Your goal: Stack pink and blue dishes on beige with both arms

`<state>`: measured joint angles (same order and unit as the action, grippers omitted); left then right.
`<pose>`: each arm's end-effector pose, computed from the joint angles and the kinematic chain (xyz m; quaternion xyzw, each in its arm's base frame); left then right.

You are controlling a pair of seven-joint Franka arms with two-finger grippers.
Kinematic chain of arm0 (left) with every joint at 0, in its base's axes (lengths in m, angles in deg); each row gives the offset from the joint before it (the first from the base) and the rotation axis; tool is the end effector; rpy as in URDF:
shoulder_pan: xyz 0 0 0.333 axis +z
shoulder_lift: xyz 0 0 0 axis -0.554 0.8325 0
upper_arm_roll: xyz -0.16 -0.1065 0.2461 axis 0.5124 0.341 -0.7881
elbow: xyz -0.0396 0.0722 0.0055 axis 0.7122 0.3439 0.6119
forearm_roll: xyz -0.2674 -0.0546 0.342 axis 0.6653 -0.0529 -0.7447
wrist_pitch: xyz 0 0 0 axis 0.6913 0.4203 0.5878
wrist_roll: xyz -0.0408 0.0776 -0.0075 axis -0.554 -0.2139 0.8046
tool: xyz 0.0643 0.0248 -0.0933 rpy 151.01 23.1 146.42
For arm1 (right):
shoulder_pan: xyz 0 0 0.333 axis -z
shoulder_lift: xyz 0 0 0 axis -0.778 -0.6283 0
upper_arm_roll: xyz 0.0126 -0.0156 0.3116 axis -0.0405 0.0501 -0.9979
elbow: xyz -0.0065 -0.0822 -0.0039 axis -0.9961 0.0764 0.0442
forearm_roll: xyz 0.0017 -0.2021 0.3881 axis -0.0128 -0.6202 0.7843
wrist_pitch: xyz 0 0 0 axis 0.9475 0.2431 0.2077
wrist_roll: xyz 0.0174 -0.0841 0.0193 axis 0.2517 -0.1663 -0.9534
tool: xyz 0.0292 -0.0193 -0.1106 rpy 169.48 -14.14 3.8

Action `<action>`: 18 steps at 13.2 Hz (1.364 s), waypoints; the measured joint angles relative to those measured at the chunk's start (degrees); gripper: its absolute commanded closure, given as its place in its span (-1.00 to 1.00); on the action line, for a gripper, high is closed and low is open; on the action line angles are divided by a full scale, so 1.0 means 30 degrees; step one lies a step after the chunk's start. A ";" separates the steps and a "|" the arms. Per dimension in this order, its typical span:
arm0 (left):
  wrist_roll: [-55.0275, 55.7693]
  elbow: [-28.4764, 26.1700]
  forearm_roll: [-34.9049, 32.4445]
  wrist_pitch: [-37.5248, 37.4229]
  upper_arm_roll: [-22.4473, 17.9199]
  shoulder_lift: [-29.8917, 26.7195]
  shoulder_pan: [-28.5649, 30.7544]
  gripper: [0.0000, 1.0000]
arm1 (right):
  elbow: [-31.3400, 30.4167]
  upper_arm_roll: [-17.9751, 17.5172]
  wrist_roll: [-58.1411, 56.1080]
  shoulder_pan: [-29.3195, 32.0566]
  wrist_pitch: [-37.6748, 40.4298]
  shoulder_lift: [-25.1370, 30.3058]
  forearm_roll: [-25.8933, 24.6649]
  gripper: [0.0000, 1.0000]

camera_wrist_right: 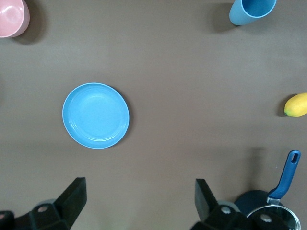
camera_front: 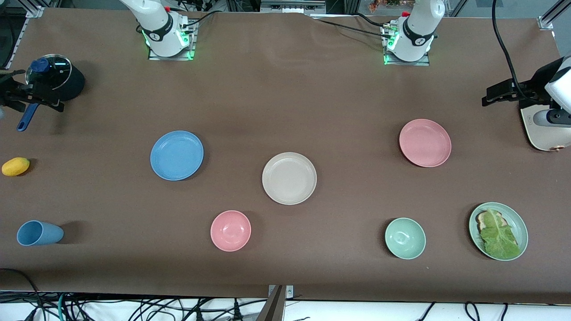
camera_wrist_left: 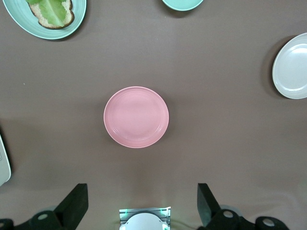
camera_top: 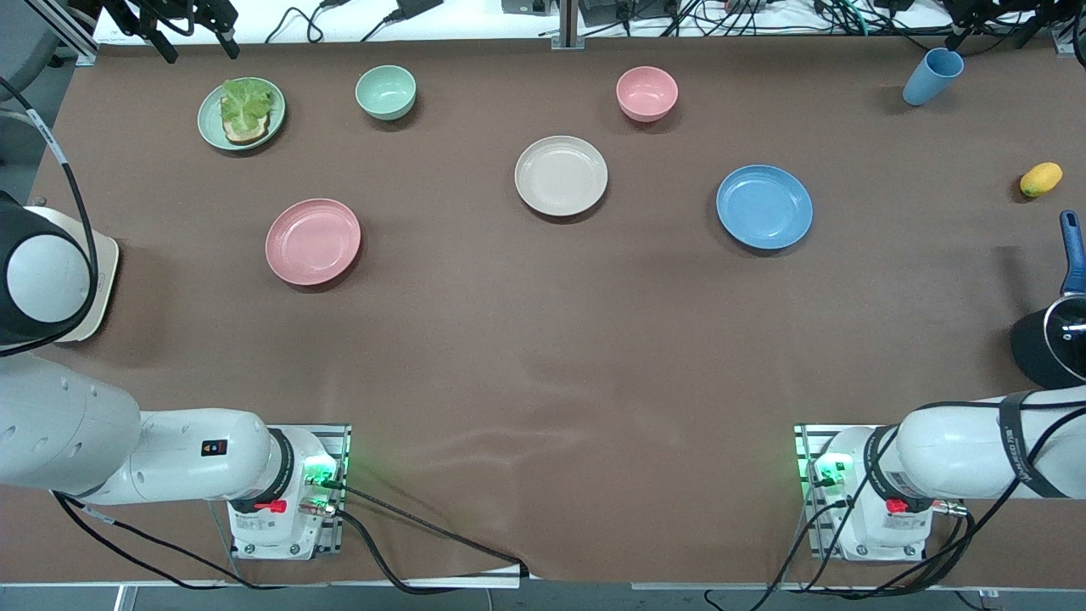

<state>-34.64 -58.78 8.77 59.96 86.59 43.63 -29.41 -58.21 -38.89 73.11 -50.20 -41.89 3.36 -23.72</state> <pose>0.6028 0.0070 0.5947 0.9938 -0.0052 -0.1034 0.0399 0.5988 -0.0562 0.5762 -0.9997 -0.0087 0.0228 0.0015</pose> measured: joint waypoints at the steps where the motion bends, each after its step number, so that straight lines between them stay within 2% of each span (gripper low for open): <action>1: 0.0000 0.0000 0.0000 0.0000 0.0000 0.0003 0.0000 -1.00 | 0.0000 -0.0003 0.0000 -0.0012 0.0000 0.0000 0.0000 -1.00; 11: 0.0011 0.0179 0.0000 0.0000 -0.0082 0.1047 0.0030 -1.00 | 0.0001 -0.0060 0.0000 -0.0188 0.0000 0.0000 0.0000 -1.00; 13: 0.0011 0.0180 0.0000 0.0249 -0.0097 0.1852 0.0031 -1.00 | 0.0006 -0.0060 0.0000 -0.0188 0.0001 0.0000 0.0000 -1.00; 18: 0.0010 0.0215 0.0000 0.2812 -0.0012 0.5080 -0.0107 -1.00 | 0.0026 -0.0061 0.0000 -0.0191 0.0004 0.0000 0.0000 -1.00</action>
<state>-34.61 -58.14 8.77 68.39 86.56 58.87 -29.73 -58.13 -39.08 73.11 -50.77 -41.88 3.36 -23.72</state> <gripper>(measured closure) 0.000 0.000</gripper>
